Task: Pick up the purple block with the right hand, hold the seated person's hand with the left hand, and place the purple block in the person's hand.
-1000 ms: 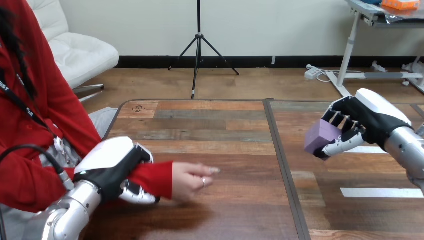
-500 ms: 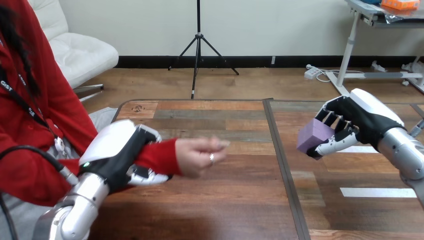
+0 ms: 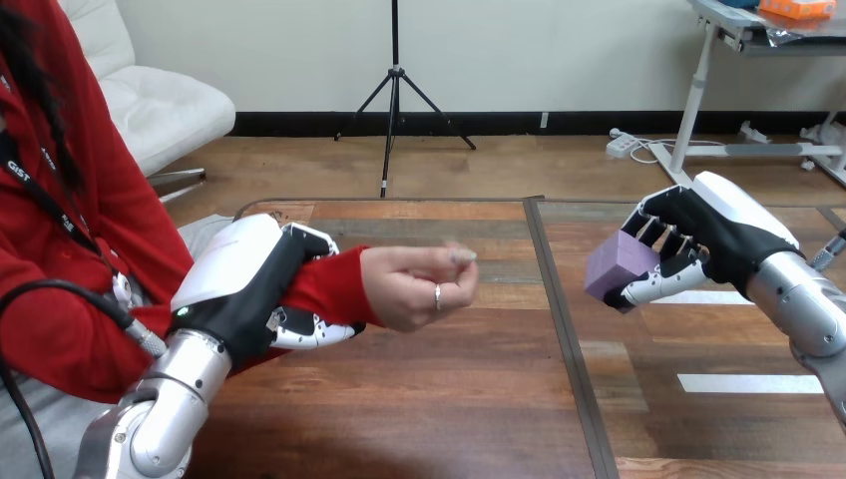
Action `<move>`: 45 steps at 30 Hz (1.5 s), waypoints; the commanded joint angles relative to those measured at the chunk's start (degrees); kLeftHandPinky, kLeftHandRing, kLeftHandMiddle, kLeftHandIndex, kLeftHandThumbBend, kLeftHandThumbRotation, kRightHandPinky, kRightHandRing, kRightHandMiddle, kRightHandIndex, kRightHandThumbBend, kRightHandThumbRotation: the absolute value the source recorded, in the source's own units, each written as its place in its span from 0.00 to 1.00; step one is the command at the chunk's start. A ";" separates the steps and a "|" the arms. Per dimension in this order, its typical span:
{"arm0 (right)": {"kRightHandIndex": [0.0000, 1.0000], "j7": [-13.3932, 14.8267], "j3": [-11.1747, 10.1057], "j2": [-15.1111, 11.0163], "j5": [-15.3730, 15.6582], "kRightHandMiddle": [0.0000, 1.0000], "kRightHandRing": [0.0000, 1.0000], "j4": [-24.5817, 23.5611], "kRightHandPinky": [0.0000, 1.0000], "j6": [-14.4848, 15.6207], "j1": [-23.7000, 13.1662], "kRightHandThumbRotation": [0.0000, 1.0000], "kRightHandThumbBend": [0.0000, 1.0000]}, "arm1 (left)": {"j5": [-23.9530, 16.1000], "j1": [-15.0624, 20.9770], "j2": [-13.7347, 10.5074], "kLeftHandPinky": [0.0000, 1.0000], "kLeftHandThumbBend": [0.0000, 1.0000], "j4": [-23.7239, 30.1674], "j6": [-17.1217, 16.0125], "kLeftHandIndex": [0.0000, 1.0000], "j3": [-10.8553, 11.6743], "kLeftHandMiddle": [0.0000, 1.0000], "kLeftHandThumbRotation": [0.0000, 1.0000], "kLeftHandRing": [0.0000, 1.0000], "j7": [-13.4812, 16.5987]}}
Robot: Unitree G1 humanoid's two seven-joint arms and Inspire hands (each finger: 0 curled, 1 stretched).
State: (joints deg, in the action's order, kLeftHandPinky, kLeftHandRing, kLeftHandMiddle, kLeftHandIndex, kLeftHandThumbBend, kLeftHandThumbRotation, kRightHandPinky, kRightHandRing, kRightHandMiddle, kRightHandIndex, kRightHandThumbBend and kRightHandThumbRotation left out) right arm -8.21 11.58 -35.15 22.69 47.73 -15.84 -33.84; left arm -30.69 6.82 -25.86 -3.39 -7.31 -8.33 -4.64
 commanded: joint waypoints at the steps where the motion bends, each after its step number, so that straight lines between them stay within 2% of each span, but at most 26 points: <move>1: 0.49 1.31 -2.01 1.18 -1.56 0.46 0.40 -3.35 0.36 0.26 -1.85 0.00 0.73 | 1.33 6.11 0.66 0.19 0.56 5.24 -0.96 0.37 2.96 0.36 0.00 0.26 2.37; 21: 0.49 1.05 -2.36 2.24 -1.62 0.45 0.39 -6.45 0.35 0.69 -1.25 0.00 0.72 | 2.49 8.41 1.05 0.20 0.59 6.10 -1.21 0.36 2.96 0.35 0.00 0.26 2.03; 30: 0.49 0.44 -2.95 2.69 -2.30 0.44 0.37 -9.40 0.33 1.66 -0.54 0.00 0.71 | 2.55 8.68 1.60 0.20 0.59 6.34 -1.31 0.36 2.55 0.35 0.00 0.26 2.06; 36: 0.49 0.21 -3.27 2.96 -2.98 0.44 0.38 -11.23 0.34 1.67 -0.02 0.00 0.71 | 2.60 8.79 2.06 0.21 0.60 6.90 -0.17 0.36 2.25 0.35 0.00 0.26 1.37; 45: 0.48 -0.86 -3.45 3.39 -3.70 0.44 0.38 -15.95 0.35 4.32 1.15 0.00 0.71 | 2.90 8.74 2.72 0.21 0.60 6.84 0.14 0.36 1.94 0.36 0.00 0.27 1.08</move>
State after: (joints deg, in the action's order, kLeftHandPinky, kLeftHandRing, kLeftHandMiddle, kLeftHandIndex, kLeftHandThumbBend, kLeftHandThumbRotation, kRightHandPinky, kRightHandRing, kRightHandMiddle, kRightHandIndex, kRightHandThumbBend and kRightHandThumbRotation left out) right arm -9.00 10.56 -32.92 20.91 38.19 -12.50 -30.99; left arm -29.87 6.95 -25.29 -2.87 -6.33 -8.28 -4.91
